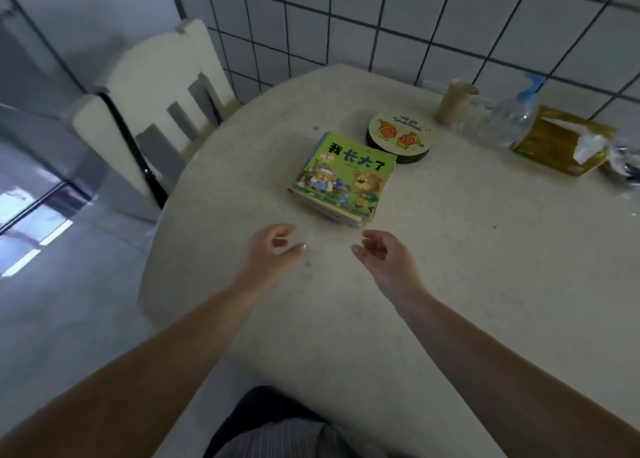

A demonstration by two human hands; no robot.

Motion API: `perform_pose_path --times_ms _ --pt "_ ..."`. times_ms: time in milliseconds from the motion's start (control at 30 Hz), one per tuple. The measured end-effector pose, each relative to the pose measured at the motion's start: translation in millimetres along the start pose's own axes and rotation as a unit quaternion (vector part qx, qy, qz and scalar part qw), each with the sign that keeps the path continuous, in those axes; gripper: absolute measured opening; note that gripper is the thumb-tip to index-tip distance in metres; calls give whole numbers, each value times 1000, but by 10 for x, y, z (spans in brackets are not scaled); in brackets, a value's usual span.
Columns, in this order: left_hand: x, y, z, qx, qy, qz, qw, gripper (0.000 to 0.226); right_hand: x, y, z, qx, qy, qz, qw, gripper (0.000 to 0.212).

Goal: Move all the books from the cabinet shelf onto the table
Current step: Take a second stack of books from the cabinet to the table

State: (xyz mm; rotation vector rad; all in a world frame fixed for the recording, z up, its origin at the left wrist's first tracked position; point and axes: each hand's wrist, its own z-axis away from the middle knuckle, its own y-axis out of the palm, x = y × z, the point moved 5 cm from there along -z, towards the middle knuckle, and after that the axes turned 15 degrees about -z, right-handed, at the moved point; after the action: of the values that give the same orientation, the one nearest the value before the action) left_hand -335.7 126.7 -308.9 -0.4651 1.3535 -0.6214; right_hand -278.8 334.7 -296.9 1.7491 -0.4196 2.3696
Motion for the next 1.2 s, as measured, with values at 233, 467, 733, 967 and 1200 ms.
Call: perform_pose_path --times_ms 233,467,733,967,1200 --pt "161 -45 1357 -54 -52 66 995 29 -138 104 821 151 -39 74 985 33" --pt "536 -326 2467 -152 -175 72 970 35 -203 570 1514 300 -65 115 945 36" --pt "1001 -732 3661 -275 -246 143 918 36 -257 1301 2401 450 -75 145 878 37" --pt "1512 -918 5032 -384 -299 190 852 33 -419 1861 3605 575 -121 184 788 41" --pt "1847 -845 6666 -468 -363 201 780 33 -772 2113 5098 658 -147 195 712 41"
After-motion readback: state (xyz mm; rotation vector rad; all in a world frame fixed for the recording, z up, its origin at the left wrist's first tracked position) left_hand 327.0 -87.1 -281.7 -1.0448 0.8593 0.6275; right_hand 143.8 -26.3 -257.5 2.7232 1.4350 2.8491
